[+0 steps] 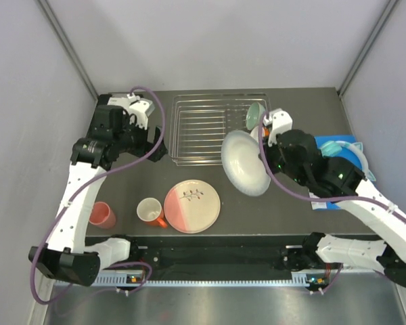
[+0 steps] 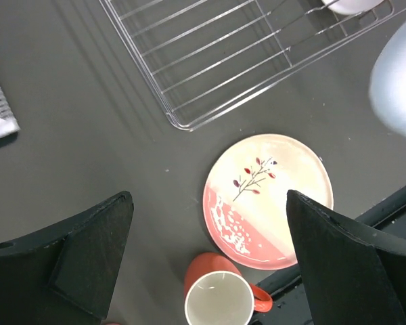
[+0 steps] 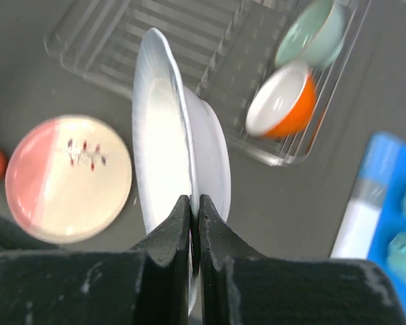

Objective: Load the mixed dishes into the dish rack

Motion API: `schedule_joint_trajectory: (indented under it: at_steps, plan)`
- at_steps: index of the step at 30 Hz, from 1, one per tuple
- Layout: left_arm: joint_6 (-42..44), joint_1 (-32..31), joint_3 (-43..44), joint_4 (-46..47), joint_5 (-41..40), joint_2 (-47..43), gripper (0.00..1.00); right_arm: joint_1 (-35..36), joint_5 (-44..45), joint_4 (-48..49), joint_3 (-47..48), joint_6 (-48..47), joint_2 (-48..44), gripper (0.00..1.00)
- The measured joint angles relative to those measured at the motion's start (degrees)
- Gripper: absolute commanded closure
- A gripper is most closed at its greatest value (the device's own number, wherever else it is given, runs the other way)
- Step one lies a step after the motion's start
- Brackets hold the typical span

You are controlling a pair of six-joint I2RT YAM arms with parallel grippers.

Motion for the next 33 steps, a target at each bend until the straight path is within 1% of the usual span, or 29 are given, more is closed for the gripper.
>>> schedule_joint_trajectory:
  at_steps: [3, 5, 8, 11, 15, 19, 23, 27, 30, 31, 33]
  plan:
    - [-1.14, 0.00, -1.05, 0.31, 0.48, 1.66, 0.03, 1.46, 4.94, 2.34, 7.67, -7.06, 3.61, 1.00]
    - [-2.43, 0.00, -1.33, 0.87, 1.42, 4.00, 0.04, 1.68, 7.82, 4.92, 11.19, -11.96, 5.68, 1.00]
    - [-4.17, 0.00, -1.57, 2.69, 2.60, 7.89, 0.05, 1.97, 12.33, 13.42, 12.46, -21.62, 7.48, 1.00]
    - [-6.12, 0.00, -2.12, 6.03, 2.29, 11.98, 0.07, 2.12, 15.04, 21.97, 12.48, -30.58, 9.60, 1.00]
    - [-8.57, 0.00, -3.65, 12.13, -2.27, 16.59, 0.12, 2.10, 16.96, 30.38, 15.65, -39.36, 15.76, 1.00]
    - [-9.14, 0.00, -3.67, 16.65, -6.43, 21.68, 0.15, 1.57, 16.79, 35.12, 18.38, -43.39, 21.14, 1.00]
    - [-8.48, 0.00, -1.68, 17.66, -9.40, 29.57, 0.14, 0.76, 15.91, 36.76, 19.23, -45.03, 23.65, 1.00]
    - [-7.19, 0.00, 2.08, 16.70, -9.66, 37.55, 0.12, -0.28, 15.19, 36.44, 20.48, -45.53, 25.09, 1.00]
    - [-5.81, 0.00, 2.89, 16.55, -9.57, 40.00, 0.13, -0.94, 14.78, 36.15, 21.40, -45.53, 25.64, 1.00]
    - [-5.42, 0.00, 2.91, 16.55, -9.53, 40.11, 0.14, -1.16, 14.58, 36.17, 21.51, -45.51, 25.64, 1.00]
    - [-4.33, 0.00, 3.34, 16.26, -9.01, 40.15, 0.25, -1.64, 14.12, 35.91, 21.77, -45.40, 25.64, 1.00]
